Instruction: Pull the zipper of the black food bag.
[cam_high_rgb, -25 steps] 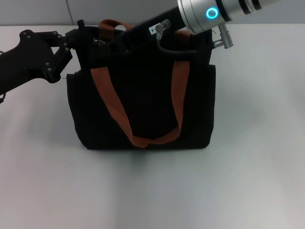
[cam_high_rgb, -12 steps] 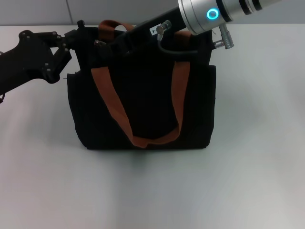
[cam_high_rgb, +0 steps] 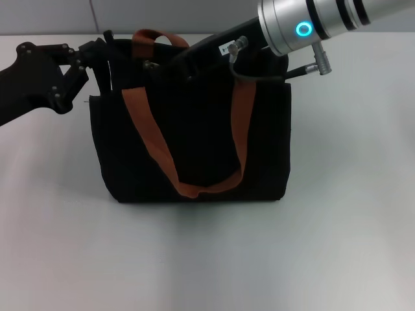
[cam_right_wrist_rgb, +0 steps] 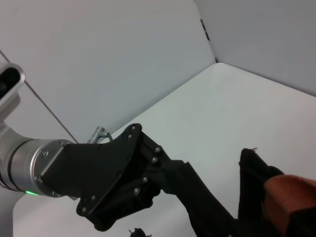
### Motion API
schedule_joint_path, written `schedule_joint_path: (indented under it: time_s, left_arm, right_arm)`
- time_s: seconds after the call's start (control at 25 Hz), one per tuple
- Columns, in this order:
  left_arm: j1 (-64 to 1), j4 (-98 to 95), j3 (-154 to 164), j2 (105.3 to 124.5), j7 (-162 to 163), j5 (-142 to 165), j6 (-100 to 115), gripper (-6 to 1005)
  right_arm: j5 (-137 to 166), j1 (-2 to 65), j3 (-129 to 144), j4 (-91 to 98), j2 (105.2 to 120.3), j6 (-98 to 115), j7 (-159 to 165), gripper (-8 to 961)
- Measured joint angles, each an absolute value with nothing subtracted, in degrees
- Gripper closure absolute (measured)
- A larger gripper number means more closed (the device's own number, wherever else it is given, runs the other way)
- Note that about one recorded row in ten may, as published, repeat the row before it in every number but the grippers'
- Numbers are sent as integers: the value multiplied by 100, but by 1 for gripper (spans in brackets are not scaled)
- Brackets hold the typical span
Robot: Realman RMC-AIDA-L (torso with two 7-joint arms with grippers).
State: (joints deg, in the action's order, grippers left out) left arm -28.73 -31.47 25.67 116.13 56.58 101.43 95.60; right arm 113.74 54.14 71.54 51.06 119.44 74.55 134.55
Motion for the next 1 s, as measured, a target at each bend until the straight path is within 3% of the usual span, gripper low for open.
schedule_joint_path:
  time_s: [0.6, 1.0]
  left_arm:
    - [-2893, -3163, 2567, 11588, 5707, 10143, 9549, 979]
    - [-2900, -3173, 2556, 11569, 5713, 10141, 9536, 977]
  right_arm:
    - [11584, 5174, 7094, 5212, 11926, 7507, 13500, 952]
    - [11968, 4597, 7086, 5908, 11933, 7459, 13860, 952]
